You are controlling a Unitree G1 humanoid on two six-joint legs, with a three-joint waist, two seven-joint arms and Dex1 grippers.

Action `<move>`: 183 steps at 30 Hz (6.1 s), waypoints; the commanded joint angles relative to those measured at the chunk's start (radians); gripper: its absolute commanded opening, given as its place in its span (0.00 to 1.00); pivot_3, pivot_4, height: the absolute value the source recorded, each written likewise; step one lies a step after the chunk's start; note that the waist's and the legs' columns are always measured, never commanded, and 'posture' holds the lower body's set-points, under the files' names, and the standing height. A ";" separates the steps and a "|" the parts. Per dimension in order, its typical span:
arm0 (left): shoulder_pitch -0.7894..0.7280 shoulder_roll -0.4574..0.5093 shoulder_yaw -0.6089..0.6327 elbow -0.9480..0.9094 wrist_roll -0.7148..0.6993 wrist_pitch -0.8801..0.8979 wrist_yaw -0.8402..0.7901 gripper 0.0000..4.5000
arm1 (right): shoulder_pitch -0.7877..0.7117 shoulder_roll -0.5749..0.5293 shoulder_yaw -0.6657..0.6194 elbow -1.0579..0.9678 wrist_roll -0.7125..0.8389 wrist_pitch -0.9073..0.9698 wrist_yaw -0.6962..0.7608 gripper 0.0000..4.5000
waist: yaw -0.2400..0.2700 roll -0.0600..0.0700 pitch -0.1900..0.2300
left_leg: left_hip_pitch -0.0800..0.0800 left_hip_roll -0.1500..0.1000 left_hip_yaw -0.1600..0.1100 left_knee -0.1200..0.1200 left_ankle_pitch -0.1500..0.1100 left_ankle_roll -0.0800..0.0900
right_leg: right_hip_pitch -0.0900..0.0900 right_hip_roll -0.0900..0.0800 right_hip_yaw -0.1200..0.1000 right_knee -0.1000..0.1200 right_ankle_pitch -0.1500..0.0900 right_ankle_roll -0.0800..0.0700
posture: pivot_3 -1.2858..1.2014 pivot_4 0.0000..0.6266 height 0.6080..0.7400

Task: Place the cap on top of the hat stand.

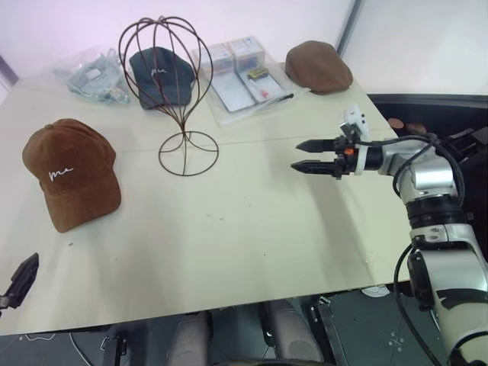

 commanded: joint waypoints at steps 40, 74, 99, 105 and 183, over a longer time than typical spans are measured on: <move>0.120 0.194 -0.113 0.179 0.689 -0.395 -0.022 1.00 | 0.012 -0.020 -0.014 -0.384 0.174 0.248 0.014 0.77 | 0.001 0.000 0.000 | -0.001 0.000 0.001 -0.001 0.000 0.000 | -0.002 -0.001 0.000 -0.001 0.000 0.000 | 0.52 0.24 1.00; -0.417 0.579 -0.711 1.141 1.519 -1.275 0.635 1.00 | 0.041 -0.027 -0.023 -0.538 0.296 0.340 -0.093 0.77 | 0.016 0.006 0.000 | -0.009 0.001 0.003 0.000 0.000 0.001 | -0.011 -0.002 -0.002 0.006 0.007 -0.001 | 0.52 0.24 1.00; -0.830 0.653 -1.151 1.517 1.605 -1.290 0.962 1.00 | 0.070 -0.083 -0.016 -0.739 0.462 0.510 -0.089 0.77 | 0.062 0.027 -0.009 | 0.003 0.001 0.003 -0.002 0.001 0.001 | -0.001 -0.002 -0.003 0.007 0.005 0.004 | 0.52 0.24 1.00; -0.847 0.654 -1.191 1.519 1.593 -1.300 0.979 0.50 | 0.077 -0.087 -0.009 -0.731 0.450 0.495 -0.098 0.79 | 0.061 0.026 -0.009 | 0.002 0.001 0.003 -0.001 0.001 0.001 | -0.001 -0.002 -0.003 0.005 0.005 0.003 | 0.52 0.24 1.00; -0.896 0.439 -1.312 1.597 1.506 -1.203 1.027 0.54 | 0.138 -0.092 0.000 -0.709 0.408 0.421 -0.198 0.79 | 0.061 0.054 -0.027 | 0.002 0.000 0.006 -0.002 0.000 0.001 | 0.002 -0.005 -0.003 0.000 0.002 0.010 | 0.52 0.24 1.00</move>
